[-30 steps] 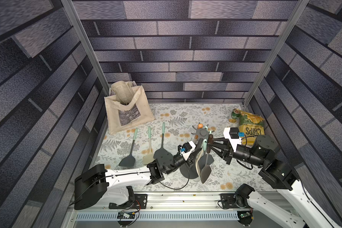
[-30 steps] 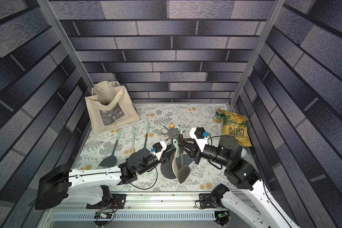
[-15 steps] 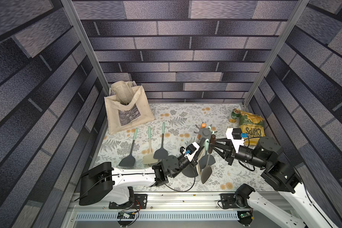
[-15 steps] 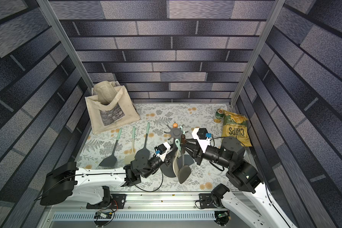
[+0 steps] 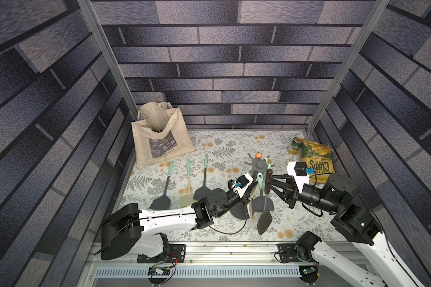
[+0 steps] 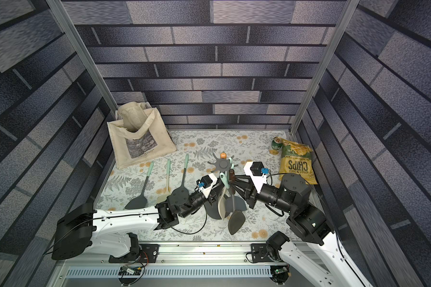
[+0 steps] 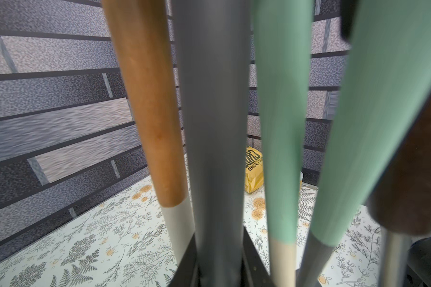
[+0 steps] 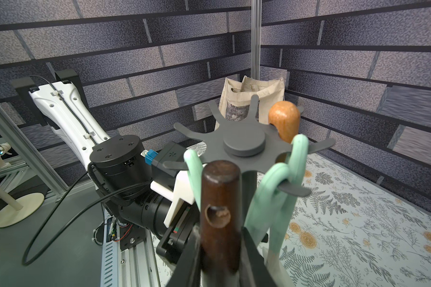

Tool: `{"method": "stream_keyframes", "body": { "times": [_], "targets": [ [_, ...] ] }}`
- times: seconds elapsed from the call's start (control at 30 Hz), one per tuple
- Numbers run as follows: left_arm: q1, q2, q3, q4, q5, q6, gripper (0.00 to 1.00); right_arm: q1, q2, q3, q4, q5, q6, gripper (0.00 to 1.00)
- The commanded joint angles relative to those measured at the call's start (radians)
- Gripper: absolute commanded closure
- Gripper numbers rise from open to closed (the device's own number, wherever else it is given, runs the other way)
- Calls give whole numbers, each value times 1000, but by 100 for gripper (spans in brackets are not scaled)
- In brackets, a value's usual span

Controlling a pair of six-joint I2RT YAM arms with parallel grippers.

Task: Take the spatula off the kitchen utensil rack
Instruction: Take off the spatula from the rack.

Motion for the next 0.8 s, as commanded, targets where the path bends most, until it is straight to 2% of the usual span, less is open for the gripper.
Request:
{"method": "stream_keyframes", "body": {
  "times": [0.0,0.1,0.23,0.4,0.77],
  "targets": [
    [110,-16,39,-116,-117,25,100,9,-21,3,-83,-95,-4,100],
    [150,-28,41,-141,-102,-14,100,9,-29,3,-77,-100,-4,100],
    [158,-46,34,-132,-90,-9,100,9,-32,9,-84,-76,-13,100],
    [144,-61,21,-124,-94,29,100,9,-25,27,-100,25,-16,100],
    [138,-160,-13,-182,-133,62,100,8,124,130,-113,153,-23,100]
  ]
}}
